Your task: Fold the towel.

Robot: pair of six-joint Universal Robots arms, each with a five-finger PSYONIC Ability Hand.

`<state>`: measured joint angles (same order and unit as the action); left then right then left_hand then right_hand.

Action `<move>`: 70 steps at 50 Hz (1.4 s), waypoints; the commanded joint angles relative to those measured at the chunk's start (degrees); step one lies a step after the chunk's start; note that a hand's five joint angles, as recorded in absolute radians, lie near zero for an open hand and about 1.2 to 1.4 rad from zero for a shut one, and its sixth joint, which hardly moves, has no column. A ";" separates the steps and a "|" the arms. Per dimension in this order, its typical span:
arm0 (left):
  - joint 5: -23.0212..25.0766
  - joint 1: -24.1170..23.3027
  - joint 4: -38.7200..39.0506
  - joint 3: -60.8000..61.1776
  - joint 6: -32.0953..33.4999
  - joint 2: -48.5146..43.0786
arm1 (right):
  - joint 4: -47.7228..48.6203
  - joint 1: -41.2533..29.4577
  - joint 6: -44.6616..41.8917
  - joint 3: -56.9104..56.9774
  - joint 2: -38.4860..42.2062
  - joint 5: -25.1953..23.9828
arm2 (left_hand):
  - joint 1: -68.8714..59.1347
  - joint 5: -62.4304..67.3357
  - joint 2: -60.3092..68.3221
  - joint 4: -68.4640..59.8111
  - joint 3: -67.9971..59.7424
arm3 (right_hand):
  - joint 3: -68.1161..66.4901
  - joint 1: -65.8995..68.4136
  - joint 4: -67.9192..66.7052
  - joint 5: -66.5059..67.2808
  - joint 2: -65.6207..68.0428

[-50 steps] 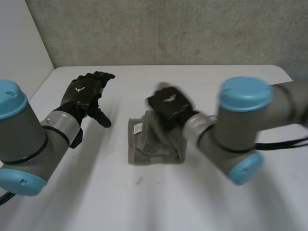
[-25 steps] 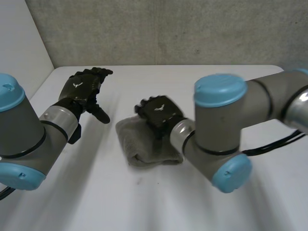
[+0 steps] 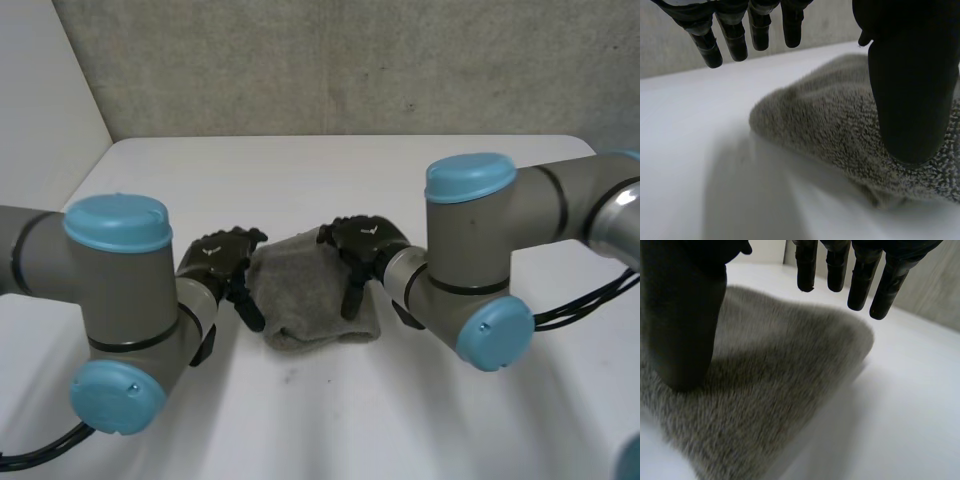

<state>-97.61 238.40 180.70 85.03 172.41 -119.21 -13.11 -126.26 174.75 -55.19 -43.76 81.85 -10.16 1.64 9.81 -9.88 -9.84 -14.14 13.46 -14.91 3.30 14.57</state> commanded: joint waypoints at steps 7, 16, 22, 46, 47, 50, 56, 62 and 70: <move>-0.21 -0.22 0.27 -2.24 0.56 -5.24 | -3.15 0.04 -2.83 6.32 5.53 5.43 | -0.73 -0.75 1.08 -1.01 -1.05 | 4.14 -3.46 4.91 -3.30 -4.57; 0.14 -1.27 1.93 -4.87 0.73 -9.28 | -2.71 2.68 -5.65 1.93 4.03 7.71 | -0.56 -0.92 0.91 -0.84 -0.88 | 4.14 -3.46 4.91 -3.30 -4.57; -0.03 -2.24 3.78 -7.15 0.91 -11.66 | -0.34 3.47 -5.56 -1.67 2.98 7.54 | -0.73 -0.75 1.08 -1.01 -1.05 | 4.14 -3.46 4.91 -3.30 -4.57; 0.06 -1.19 1.68 -9.62 4.51 9.23 | 1.68 4.78 -5.21 -4.75 -15.90 6.04 | -0.06 -1.42 0.40 -0.34 -0.38 | 4.14 -3.46 4.91 -3.30 -4.57; 0.06 -0.75 0.28 -10.49 4.42 11.61 | 1.68 4.79 -5.21 -4.75 -15.92 6.04 | 0.11 -1.59 0.24 -0.17 -0.21 | 4.14 -3.46 4.91 -3.30 -4.57; -0.03 0.04 -1.32 -11.64 4.34 14.00 | 1.68 6.72 -4.86 -6.34 -20.67 6.04 | 0.11 -1.59 0.24 -0.17 -0.21 | 4.14 -3.46 4.91 -3.30 -4.57; 0.06 5.41 -9.23 -15.42 4.42 20.24 | 1.51 10.14 -4.42 -9.23 -27.42 6.66 | 0.11 -1.59 0.24 -0.17 -0.21 | 4.14 -3.46 4.91 -3.30 -4.57; 0.06 7.34 -17.21 -17.70 4.34 21.04 | 0.89 13.84 -3.10 -11.78 -32.35 7.88 | 0.11 -1.59 0.24 -0.17 -0.21 | 4.14 -3.46 4.91 -3.30 -4.57; 0.14 9.80 -22.84 -20.43 3.90 20.95 | 1.16 16.21 -2.04 -16.26 -36.39 8.15 | -0.05 -1.43 0.40 -0.33 -0.38 | 4.14 -3.46 4.91 -3.30 -4.57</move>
